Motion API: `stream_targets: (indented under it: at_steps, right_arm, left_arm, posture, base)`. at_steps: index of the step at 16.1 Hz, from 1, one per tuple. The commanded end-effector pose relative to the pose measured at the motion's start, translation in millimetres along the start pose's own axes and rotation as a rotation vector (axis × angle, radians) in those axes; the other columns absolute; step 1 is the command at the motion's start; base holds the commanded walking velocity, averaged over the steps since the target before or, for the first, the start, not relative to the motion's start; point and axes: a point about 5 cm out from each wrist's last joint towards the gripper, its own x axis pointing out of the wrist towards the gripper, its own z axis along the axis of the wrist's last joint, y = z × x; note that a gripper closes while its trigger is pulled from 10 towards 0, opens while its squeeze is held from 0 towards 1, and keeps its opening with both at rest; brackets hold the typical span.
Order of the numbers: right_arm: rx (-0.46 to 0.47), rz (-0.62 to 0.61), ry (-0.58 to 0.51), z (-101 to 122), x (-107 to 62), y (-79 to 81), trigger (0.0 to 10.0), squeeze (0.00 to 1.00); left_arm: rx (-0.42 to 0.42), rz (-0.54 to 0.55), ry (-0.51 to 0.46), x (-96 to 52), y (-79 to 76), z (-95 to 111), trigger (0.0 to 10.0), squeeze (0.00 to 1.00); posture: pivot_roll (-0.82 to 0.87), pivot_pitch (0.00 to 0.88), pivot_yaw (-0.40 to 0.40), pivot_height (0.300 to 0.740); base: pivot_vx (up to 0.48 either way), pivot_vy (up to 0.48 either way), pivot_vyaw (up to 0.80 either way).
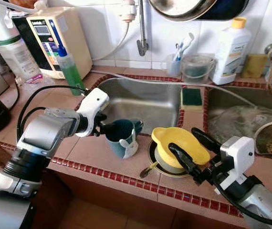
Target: Kitchen organization
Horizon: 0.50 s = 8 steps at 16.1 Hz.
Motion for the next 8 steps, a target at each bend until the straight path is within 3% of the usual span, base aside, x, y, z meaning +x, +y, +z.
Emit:
stream_targets:
  at_steps: [1, 2, 8]
  right_arm:
    - [-0.018, 0.001, -0.017, 6.3, -0.5, 2.0, 10.0, 0.0]
    - [-0.019, -0.002, -0.019, 6.7, -0.4, 2.0, 10.0, 0.0]
    - [-0.026, -0.008, -0.019, 7.1, 1.0, 0.0, 10.0, 0.0]
  left_arm:
    - [0.014, 0.006, 0.0, -1.7, 2.3, 1.8, 4.4, 0.0]
    - [0.01, 0.002, -0.009, -2.4, 2.5, 3.5, 0.0, 0.0]
    - [0.028, -0.032, -0.022, -5.4, 0.4, 7.9, 0.0, 0.0]
  posture:
    - [-0.31, 0.056, 0.156, 0.74]
    - [-0.31, 0.059, 0.156, 0.74]
    - [-0.3, 0.066, 0.156, 0.74]
  base:
    - [0.0, 0.0, 0.0]
    - [0.0, 0.0, 0.0]
    - [0.0, 0.0, 0.0]
